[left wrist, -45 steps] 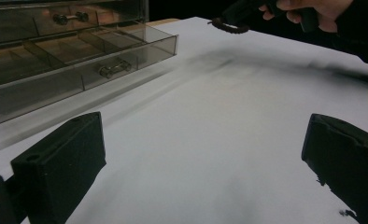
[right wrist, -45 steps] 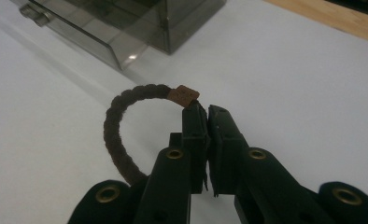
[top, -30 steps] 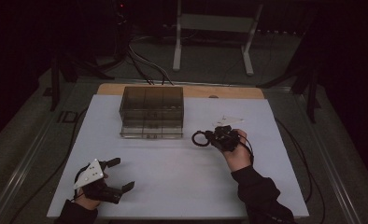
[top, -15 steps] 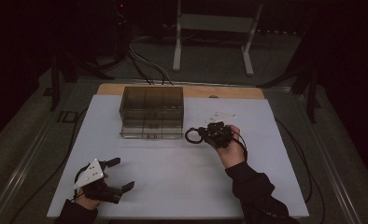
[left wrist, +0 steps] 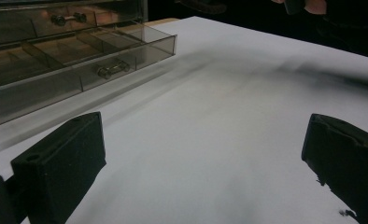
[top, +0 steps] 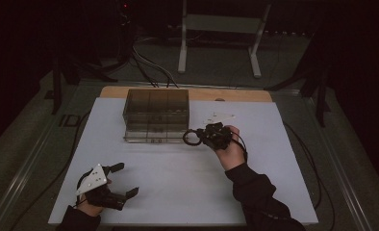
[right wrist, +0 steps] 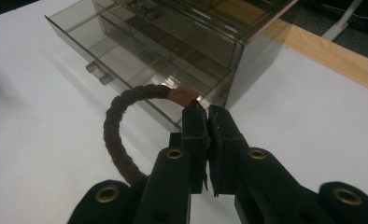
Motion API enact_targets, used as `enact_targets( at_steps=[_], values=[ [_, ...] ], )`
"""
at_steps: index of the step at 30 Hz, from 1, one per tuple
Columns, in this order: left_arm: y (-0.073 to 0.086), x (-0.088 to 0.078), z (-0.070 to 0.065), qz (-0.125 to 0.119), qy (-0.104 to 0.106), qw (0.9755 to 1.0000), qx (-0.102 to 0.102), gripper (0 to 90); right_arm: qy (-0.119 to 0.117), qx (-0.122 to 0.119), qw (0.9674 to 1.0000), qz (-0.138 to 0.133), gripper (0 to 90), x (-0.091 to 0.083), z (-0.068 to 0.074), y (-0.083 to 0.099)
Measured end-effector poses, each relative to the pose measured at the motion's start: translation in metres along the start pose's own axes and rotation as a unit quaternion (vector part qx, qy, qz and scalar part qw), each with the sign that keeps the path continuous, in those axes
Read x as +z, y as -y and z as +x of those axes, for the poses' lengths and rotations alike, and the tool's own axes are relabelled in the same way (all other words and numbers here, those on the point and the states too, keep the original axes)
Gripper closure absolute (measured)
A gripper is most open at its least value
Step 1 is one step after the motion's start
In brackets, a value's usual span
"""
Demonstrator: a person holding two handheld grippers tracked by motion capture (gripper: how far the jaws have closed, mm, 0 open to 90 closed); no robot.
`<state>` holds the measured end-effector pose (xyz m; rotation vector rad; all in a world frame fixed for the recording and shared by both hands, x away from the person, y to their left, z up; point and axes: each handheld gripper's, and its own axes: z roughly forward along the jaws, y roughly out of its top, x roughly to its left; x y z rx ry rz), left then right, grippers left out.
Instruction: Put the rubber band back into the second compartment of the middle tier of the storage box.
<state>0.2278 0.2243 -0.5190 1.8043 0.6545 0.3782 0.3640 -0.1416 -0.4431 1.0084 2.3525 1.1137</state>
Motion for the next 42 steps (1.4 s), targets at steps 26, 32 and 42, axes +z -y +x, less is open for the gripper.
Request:
enact_targets(
  at_steps=[26, 32, 42],
  values=[
    [-0.001, -0.001, -0.001, -0.002, 0.001, 1.0, 0.004, 0.4, -0.017, -0.017, 0.9997, -0.003, 86.3, 0.027, 0.024, -0.035],
    [-0.001, -0.002, -0.001, -0.002, -0.001, 1.0, 0.003, 0.4, -0.02, -0.025, 0.9995, 0.001, 86.3, 0.036, 0.03, -0.042],
    [-0.001, -0.002, -0.001, -0.003, 0.0, 1.0, 0.004, 0.4, -0.028, -0.026, 0.9993, -0.001, 86.3, 0.047, 0.038, -0.056]
  ],
)
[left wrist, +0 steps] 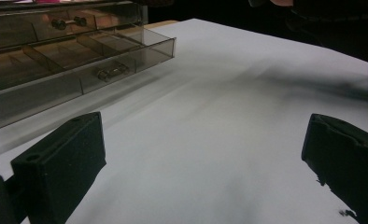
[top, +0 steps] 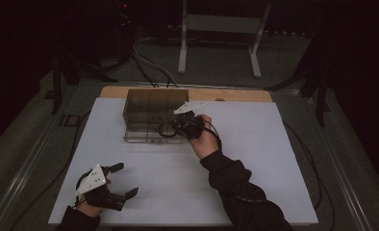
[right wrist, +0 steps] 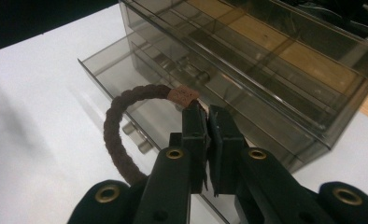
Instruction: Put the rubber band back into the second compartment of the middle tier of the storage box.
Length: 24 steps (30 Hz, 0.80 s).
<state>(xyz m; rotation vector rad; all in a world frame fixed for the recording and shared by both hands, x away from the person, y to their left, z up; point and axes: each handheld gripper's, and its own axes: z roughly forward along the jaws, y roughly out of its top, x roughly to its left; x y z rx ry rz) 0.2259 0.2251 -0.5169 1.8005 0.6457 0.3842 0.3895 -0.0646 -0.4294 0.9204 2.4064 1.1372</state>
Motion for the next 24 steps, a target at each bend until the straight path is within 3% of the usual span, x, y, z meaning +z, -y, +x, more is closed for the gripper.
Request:
enact_targets(
  at_steps=[24],
  values=[
    [0.0, -0.001, 0.0, -0.004, 0.003, 1.0, -0.001, 0.4, -0.01, -0.002, 0.9995, 0.029, 86.2, 0.044, 0.009, -0.011]
  ],
)
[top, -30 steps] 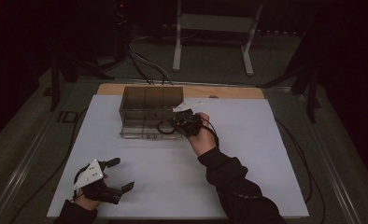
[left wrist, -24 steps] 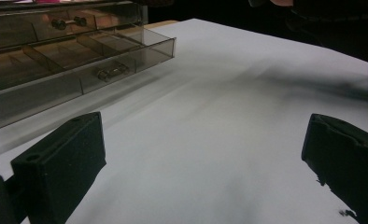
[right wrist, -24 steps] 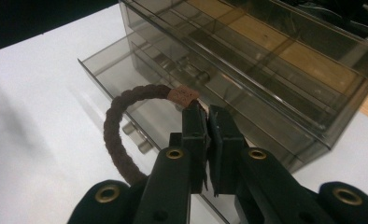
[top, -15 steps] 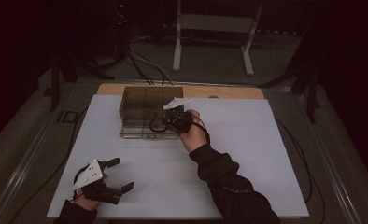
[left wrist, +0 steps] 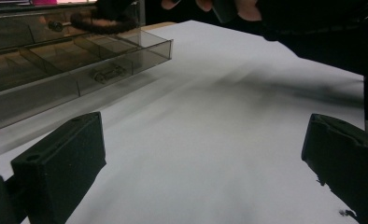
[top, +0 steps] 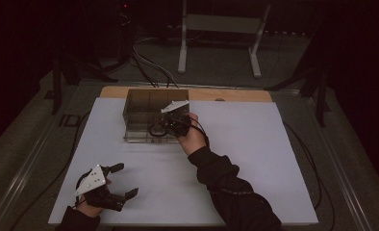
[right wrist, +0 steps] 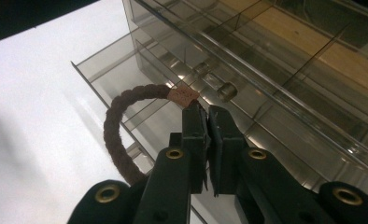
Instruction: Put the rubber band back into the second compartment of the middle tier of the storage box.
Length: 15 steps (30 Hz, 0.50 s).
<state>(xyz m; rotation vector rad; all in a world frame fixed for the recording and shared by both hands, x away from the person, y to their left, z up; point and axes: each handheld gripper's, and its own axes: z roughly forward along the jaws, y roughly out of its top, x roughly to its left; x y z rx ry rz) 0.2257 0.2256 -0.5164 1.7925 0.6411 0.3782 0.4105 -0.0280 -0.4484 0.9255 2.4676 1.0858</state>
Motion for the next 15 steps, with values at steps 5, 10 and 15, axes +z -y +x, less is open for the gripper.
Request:
enact_targets(
  at_steps=[5, 10, 15],
  values=[
    [0.0, 0.0, 0.0, -0.001, 0.0, 1.0, -0.001, 0.4, 0.0, 0.0, 0.9999, 0.012, 86.3, 0.011, -0.001, 0.002],
    [0.0, 0.0, 0.0, -0.001, 0.001, 1.0, -0.001, 0.4, 0.0, 0.004, 0.9997, 0.023, 86.2, 0.021, -0.001, 0.004],
    [0.0, 0.0, 0.0, -0.001, 0.002, 1.0, -0.001, 0.4, 0.003, 0.01, 0.9995, 0.03, 86.2, 0.029, -0.004, 0.006]
  ],
)
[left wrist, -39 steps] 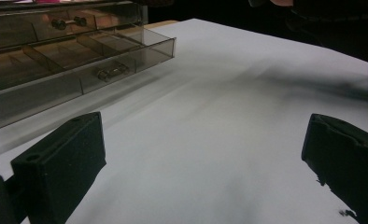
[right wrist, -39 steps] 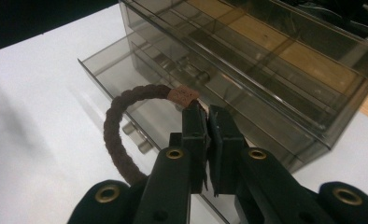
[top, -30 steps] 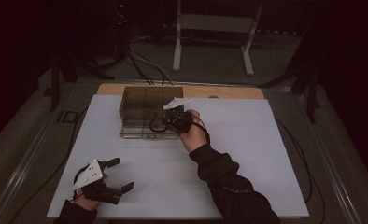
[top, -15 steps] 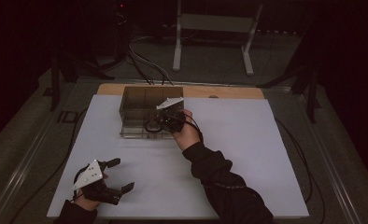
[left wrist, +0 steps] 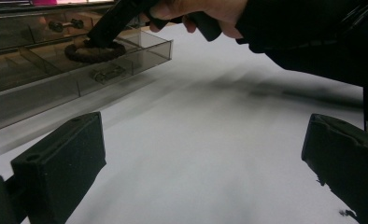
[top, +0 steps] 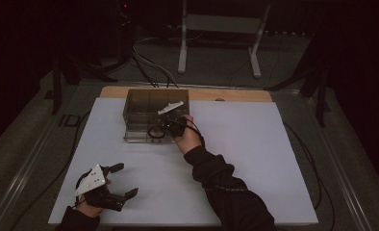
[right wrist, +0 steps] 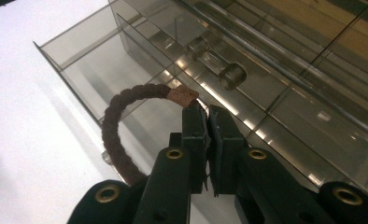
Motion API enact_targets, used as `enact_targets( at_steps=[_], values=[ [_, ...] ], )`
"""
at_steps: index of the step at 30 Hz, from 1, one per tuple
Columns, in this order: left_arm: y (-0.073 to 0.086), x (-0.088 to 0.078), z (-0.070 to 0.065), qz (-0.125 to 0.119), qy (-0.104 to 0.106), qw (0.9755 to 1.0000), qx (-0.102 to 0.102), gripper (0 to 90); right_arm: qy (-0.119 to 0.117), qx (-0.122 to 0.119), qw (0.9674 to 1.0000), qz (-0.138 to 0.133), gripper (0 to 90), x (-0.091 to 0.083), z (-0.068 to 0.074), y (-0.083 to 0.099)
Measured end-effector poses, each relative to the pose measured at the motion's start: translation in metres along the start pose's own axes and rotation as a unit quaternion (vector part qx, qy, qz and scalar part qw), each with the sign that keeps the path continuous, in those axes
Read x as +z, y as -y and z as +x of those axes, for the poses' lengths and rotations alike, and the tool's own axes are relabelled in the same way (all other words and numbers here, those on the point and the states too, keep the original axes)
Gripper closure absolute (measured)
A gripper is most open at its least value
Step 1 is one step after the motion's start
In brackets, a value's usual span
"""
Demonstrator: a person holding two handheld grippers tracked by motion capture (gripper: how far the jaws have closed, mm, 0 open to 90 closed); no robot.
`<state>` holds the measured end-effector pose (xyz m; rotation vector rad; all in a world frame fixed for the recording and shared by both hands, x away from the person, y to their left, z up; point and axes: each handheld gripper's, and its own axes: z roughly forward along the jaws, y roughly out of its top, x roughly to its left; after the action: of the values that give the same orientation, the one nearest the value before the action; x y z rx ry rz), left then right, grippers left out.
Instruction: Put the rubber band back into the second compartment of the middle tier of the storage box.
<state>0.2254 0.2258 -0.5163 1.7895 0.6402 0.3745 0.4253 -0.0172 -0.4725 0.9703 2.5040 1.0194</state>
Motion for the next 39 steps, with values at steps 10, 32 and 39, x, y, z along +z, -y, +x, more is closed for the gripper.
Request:
enact_targets(
  at_steps=[10, 32, 39],
  values=[
    [0.0, 0.0, 0.0, 0.002, 0.001, 1.0, 0.001, 0.4, 0.01, 0.003, 0.9999, 0.013, 86.2, 0.01, -0.003, 0.001],
    [0.0, 0.0, 0.0, 0.003, 0.0, 1.0, 0.003, 0.4, -0.001, 0.016, 0.9998, 0.014, 84.7, 0.009, 0.0, -0.001],
    [0.0, 0.001, 0.0, 0.002, 0.003, 1.0, 0.003, 0.4, -0.008, 0.023, 0.9997, 0.008, 73.4, 0.006, 0.001, -0.003]
  ],
)
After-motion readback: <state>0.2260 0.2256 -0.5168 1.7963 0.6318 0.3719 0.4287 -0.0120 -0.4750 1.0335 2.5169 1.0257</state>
